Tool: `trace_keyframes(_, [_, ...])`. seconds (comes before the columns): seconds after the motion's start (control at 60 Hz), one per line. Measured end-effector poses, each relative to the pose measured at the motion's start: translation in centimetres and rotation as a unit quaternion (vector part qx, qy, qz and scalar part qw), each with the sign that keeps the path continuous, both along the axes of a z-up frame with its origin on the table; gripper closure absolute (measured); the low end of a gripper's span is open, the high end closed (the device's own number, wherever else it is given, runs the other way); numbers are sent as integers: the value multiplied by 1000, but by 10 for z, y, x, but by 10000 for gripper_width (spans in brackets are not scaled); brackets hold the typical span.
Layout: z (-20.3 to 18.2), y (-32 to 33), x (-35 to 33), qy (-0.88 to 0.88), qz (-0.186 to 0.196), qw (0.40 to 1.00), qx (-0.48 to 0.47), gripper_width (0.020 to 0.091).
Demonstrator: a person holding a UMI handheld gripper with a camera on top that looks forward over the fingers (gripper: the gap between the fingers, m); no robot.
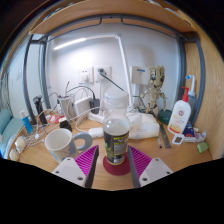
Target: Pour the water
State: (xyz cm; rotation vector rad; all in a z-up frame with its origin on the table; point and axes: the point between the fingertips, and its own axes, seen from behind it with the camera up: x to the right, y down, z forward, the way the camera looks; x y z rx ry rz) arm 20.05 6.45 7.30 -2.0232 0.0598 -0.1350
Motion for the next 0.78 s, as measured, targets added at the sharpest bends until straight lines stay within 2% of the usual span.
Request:
trace_keyframes(0.15, [15, -54, -15, 15, 5, 999, -38, 550])
trace_keyframes(0.383, [76, -109, -28, 13, -4, 999, -51, 552])
trace_keyframes(0.783, [111, -145, -59, -6, -18, 998, -64, 548])
